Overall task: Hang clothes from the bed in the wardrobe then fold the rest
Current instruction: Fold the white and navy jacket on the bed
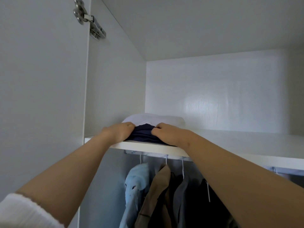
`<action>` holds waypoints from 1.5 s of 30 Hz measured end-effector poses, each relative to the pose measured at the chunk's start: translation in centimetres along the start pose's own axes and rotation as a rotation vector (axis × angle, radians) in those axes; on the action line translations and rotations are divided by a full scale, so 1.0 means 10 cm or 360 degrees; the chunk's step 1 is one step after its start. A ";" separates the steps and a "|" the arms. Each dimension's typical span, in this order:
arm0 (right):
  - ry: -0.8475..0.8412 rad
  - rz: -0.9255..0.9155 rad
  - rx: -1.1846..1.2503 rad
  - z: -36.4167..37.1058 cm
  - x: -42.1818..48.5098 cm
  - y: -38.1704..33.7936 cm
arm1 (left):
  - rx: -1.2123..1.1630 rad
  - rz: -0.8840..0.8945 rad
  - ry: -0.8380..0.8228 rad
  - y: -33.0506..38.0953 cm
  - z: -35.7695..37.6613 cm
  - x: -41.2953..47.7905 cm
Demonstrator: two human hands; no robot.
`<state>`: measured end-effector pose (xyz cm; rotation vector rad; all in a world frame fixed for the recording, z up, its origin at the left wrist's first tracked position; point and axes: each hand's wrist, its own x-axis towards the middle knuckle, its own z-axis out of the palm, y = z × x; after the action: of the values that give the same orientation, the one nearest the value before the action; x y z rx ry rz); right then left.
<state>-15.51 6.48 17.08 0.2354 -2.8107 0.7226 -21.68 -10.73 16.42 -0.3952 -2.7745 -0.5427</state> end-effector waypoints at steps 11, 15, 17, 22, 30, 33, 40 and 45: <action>0.0023 -0.0101 -0.0196 0.25 0.26 -0.27 | -0.0209 -0.0132 0.0459 -0.44 -0.06 0.14; 0.0098 -0.0113 -0.0114 0.24 0.27 -0.27 | -0.0211 -0.0149 0.0511 -0.47 -0.05 0.17; 0.0164 -0.0077 -0.0022 0.22 0.25 -0.25 | -0.0191 -0.0117 0.0539 -0.48 -0.04 0.15; 0.0448 0.0107 0.0053 0.17 0.19 -0.19 | -0.0143 -0.0035 0.0598 -0.44 -0.03 -0.01; 0.0944 0.0018 0.0059 0.20 -0.33 -0.16 | -0.0829 0.0160 0.0735 -0.19 0.08 -0.54; 0.0966 -0.0018 0.0125 0.30 -0.70 -0.13 | -0.1000 0.0303 0.0773 -0.06 0.13 -0.88; 0.1008 -0.0034 0.0506 0.59 -1.82 0.03 | -0.1301 0.0432 0.0432 0.32 0.46 -1.82; 0.0905 0.0172 0.0889 0.96 -2.79 0.33 | -0.1676 0.0149 -0.0048 0.52 0.99 -2.71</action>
<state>8.88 7.31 0.13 -0.0355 -2.0550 1.3448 2.71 -7.82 0.48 -0.7182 -2.2300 -1.9422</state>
